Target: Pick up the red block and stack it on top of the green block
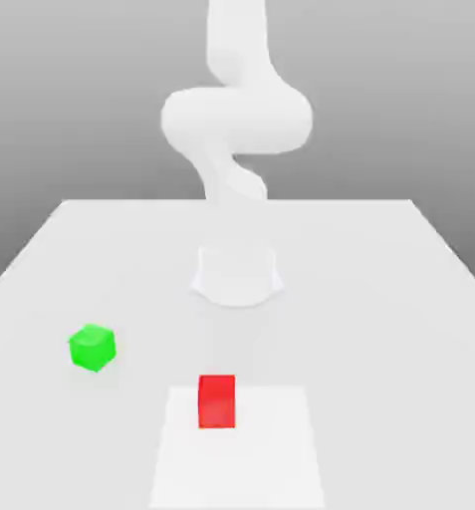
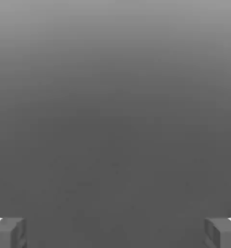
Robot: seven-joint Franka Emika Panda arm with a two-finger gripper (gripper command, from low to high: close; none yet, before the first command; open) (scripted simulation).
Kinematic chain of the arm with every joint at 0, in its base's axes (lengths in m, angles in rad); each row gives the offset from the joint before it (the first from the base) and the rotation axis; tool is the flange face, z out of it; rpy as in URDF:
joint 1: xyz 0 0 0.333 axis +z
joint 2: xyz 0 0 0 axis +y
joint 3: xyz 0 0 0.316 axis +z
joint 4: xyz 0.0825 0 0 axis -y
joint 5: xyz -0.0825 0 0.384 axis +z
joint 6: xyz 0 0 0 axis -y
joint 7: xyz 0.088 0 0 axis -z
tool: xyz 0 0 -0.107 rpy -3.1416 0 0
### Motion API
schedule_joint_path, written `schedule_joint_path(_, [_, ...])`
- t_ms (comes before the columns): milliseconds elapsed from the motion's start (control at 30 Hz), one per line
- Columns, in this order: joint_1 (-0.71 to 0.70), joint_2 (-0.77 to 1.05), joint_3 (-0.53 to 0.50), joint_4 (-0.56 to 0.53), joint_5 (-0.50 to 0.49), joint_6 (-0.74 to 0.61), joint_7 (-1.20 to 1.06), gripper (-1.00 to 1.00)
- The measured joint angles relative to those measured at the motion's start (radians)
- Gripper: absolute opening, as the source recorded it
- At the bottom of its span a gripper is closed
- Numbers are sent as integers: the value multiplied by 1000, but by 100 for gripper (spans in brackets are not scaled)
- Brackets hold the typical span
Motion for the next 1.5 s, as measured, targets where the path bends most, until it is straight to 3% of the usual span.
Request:
schedule_joint_path(567, [-4,631,-61,-468,-8,426,-86,0])
schedule_joint_path(800, [-24,896,-32,-469,42,644,-130,0])
schedule_joint_path(833, [-32,927,-22,-464,49,671,-134,-100])
schedule_joint_path(1067, [-36,933,-18,-463,47,676,-132,-100])
schedule_joint_path(1300, [-35,707,-35,-496,-5,483,-93,-100])
schedule_joint_path(1500, [-206,590,-125,-537,-71,409,118,-100])
